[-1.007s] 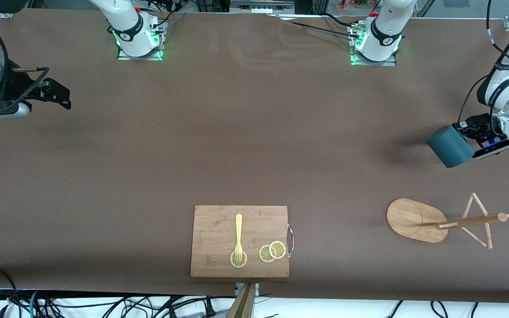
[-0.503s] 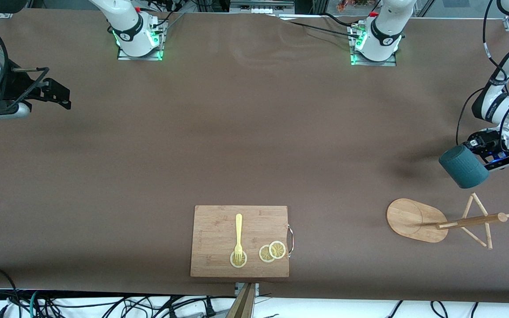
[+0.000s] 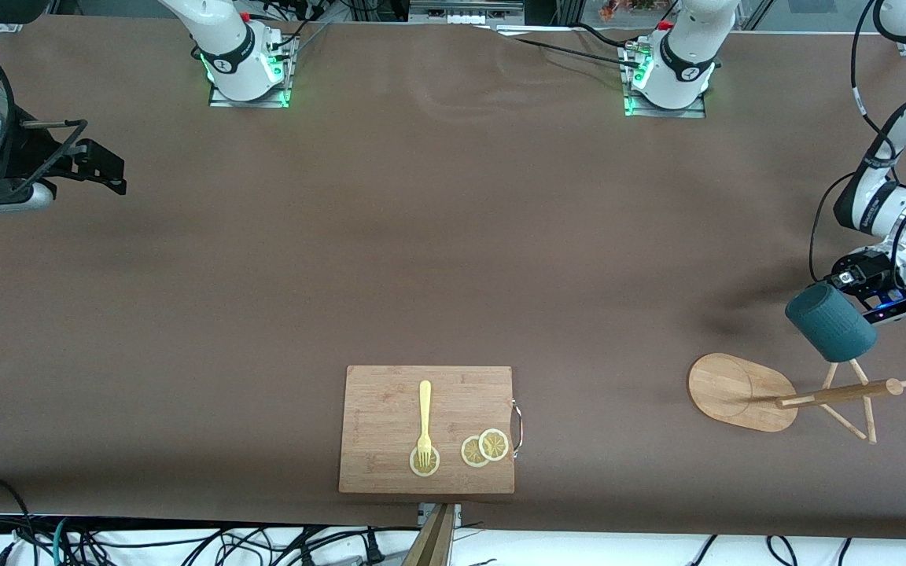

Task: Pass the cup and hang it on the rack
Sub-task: 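Lower the mug with the left gripper onto a rack dowel peg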

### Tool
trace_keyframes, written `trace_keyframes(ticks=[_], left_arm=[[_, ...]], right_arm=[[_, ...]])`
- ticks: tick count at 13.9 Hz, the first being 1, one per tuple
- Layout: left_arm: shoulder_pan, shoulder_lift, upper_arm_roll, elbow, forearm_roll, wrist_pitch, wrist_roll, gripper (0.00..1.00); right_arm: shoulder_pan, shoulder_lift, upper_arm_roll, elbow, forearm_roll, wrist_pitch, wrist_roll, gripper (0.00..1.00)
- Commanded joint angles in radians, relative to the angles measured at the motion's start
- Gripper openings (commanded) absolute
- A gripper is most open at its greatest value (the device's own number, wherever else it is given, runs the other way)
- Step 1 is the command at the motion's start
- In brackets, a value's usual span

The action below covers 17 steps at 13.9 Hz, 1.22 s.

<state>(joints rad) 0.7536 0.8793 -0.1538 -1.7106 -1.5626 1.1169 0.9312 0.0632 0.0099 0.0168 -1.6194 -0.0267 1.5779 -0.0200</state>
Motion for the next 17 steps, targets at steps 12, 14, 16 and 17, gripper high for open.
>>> trace_keyframes(ticks=[12, 14, 16, 17], left_arm=[[-0.01, 0.181, 0.0, 0.152, -0.112, -0.015, -0.043, 0.18], [-0.008, 0.179, 0.0, 0.152, -0.108, -0.016, -0.034, 1.0], [-0.008, 0.172, 0.01, 0.152, -0.097, -0.02, -0.035, 1.0], [-0.007, 0.165, 0.016, 0.152, -0.076, -0.022, -0.034, 1.0]], right_arm=[[-0.017, -0.001, 0.003, 0.015, 0.001, -0.018, -0.026, 1.0], [-0.017, -0.001, 0.003, 0.015, 0.001, -0.018, -0.028, 1.0], [-0.017, 0.001, 0.003, 0.013, 0.001, -0.018, -0.029, 1.0], [-0.019, 0.001, 0.003, 0.013, 0.001, -0.018, -0.029, 1.0]])
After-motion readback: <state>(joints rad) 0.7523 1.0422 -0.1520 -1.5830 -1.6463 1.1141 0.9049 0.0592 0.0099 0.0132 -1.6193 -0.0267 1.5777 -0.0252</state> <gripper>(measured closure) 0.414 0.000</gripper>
